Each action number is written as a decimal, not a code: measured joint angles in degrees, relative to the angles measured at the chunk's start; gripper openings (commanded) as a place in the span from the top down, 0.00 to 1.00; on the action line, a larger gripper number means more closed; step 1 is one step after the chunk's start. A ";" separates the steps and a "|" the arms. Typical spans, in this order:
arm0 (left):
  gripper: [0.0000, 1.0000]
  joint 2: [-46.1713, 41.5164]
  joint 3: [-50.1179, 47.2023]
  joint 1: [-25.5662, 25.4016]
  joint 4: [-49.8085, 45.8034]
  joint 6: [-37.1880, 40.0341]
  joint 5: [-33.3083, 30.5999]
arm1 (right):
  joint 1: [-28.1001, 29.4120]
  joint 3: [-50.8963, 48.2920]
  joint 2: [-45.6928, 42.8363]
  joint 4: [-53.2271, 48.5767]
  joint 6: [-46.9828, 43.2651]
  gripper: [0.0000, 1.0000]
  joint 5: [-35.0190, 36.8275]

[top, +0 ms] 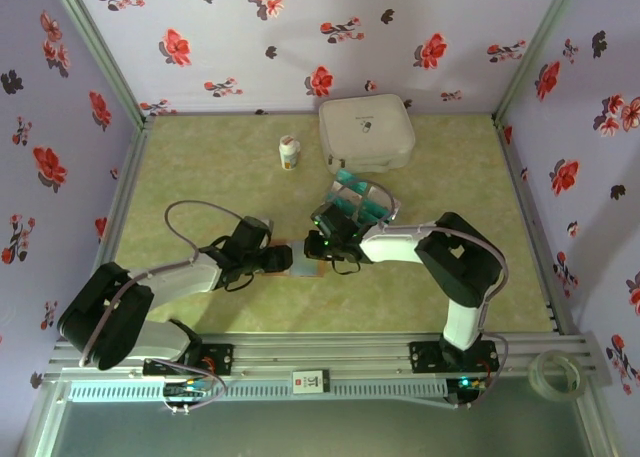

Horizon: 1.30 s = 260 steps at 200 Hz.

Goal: Put the credit cards into the card holder
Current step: Flip over the card slot in the card holder.

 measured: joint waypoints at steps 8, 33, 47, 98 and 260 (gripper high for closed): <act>0.30 0.00 0.17 -0.24 -0.52 0.39 -0.39 | 0.00 0.00 0.26 0.59 0.31 0.88 -0.22; 0.30 0.00 0.79 -0.90 -1.97 1.33 -1.44 | 0.00 0.00 0.79 1.97 0.92 0.88 -0.70; 0.29 0.00 1.11 -1.27 -2.58 1.66 -1.88 | 0.00 0.02 1.01 2.51 1.07 0.88 -0.87; 0.29 -0.46 2.05 -3.26 -4.68 2.99 -3.50 | 0.00 0.02 1.11 3.17 1.92 0.88 -1.27; 0.31 5.01 5.33 -8.26 -7.96 7.45 -11.41 | 0.04 0.20 0.15 3.58 2.67 0.58 -1.97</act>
